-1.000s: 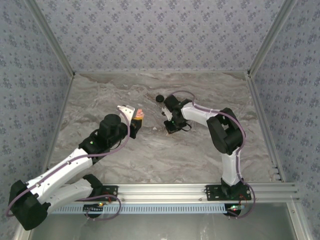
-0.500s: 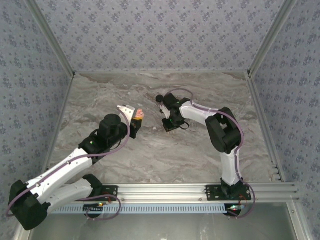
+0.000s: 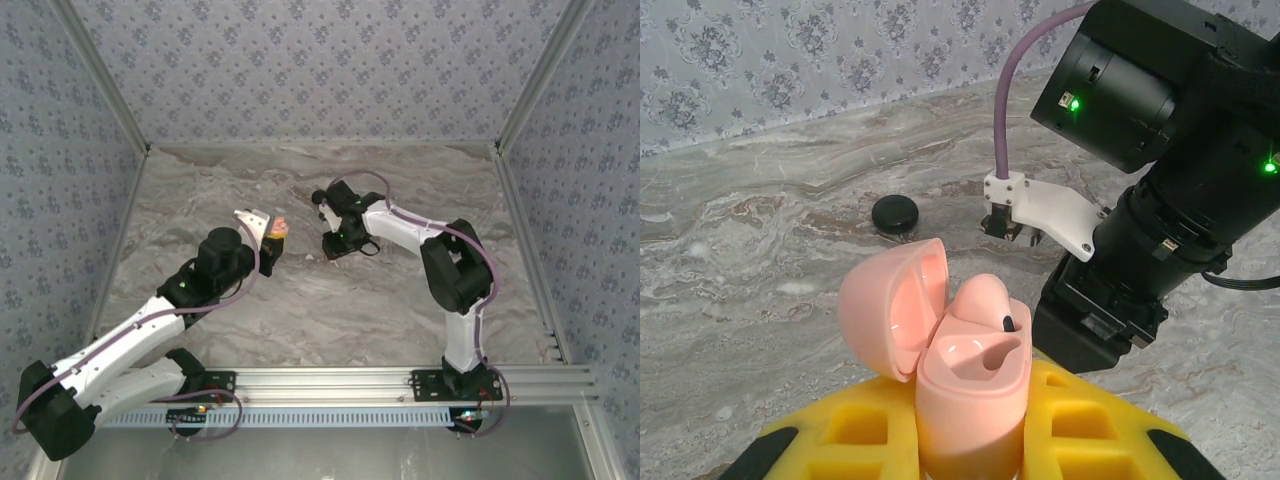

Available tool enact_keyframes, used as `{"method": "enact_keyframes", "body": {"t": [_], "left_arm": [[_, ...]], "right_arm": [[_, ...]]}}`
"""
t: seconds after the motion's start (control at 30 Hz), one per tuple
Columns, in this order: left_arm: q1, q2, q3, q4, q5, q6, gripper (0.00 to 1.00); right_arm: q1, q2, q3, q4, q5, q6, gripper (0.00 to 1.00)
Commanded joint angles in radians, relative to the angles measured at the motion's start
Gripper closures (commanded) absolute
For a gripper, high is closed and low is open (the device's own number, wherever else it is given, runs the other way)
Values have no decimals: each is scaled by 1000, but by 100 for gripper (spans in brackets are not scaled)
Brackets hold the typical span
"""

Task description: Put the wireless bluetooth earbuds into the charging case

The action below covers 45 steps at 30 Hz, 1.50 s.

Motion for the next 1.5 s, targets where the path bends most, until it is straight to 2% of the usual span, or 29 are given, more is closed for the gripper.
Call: {"method": "enact_keyframes", "body": {"t": [0.0,0.47,1.47], "left_arm": [[1,-11,37,32,5,10,83],[1,-6,33,35,5,8,83],[1,3,34,41,3,7,83]], "right_arm": [[17,23,50,-46,-14,12,61],[53,124,138,-104,58,39,63],[64,195,169,-150,104,51,68]]}}
